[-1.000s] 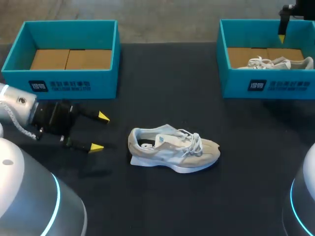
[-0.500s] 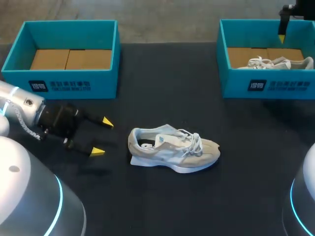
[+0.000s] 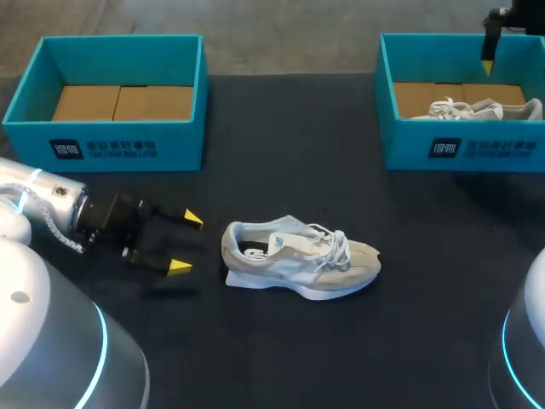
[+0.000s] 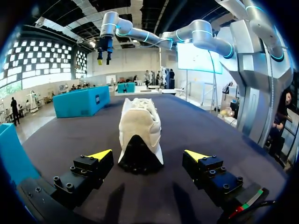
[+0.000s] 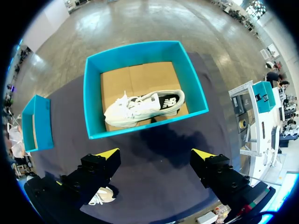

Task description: Take the shoe out of the shoebox, open the shoe tongue, remove and reinsert the insole, then place the shoe into the shoebox

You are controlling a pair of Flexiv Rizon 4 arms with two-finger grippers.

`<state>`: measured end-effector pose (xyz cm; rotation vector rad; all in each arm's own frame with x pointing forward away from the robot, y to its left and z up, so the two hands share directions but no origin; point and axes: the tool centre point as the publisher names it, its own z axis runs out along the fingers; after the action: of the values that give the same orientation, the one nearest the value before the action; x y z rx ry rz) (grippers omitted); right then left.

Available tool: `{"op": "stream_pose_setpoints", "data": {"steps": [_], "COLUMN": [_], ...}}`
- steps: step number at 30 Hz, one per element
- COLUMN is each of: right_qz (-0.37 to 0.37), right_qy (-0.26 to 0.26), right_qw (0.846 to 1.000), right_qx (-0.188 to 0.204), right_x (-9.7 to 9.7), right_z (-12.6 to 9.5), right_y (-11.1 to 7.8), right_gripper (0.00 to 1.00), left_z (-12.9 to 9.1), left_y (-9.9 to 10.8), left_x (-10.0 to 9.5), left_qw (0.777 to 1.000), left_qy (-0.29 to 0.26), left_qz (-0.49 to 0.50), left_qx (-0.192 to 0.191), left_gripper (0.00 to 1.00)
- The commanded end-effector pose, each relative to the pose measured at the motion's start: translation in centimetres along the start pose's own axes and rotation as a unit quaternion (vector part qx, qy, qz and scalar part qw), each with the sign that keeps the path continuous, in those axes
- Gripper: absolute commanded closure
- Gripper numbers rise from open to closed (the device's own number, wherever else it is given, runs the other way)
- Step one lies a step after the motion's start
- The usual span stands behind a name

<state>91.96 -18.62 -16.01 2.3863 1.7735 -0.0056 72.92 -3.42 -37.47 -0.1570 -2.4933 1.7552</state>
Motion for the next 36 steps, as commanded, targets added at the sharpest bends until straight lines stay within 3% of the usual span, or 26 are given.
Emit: {"op": "stream_pose_setpoints", "data": {"steps": [1, 14, 20, 23, 36], "right_qz": [0.0, 0.0, 0.0, 0.0, 0.0], "right_qy": [0.0, 0.0, 0.0, 0.0, 0.0], "right_qw": [1.0, 1.0, 1.0, 1.0, 1.0], "right_qx": [0.001, 0.001, 0.001, 0.001, 0.001], "right_x": [0.0, 0.0, 0.0, 0.0, 0.0], "right_z": [0.0, 0.0, 0.0, 0.0, 0.0], "right_y": [0.1, 0.1, 0.1, 0.1, 0.1], "right_gripper": [0.0, 0.0, 0.0, 0.0, 0.0], "left_z": [0.2, -2.6, -2.8, -2.9, -2.9], "left_y": [0.8, 2.1, 2.8, 2.3, 2.3], "left_x": [-0.2, 0.4, 0.2, 0.5, 0.5], "left_qw": [1.0, 1.0, 1.0, 1.0, 1.0], "left_qy": [0.003, -0.01, -0.013, 0.017, 0.017], "left_qz": [-0.006, -0.019, -0.024, -0.016, -0.016], "left_qx": [0.0, 0.008, 0.007, -0.013, -0.013], "left_gripper": [0.0, 0.0, 0.0, 0.0, 0.0]}}
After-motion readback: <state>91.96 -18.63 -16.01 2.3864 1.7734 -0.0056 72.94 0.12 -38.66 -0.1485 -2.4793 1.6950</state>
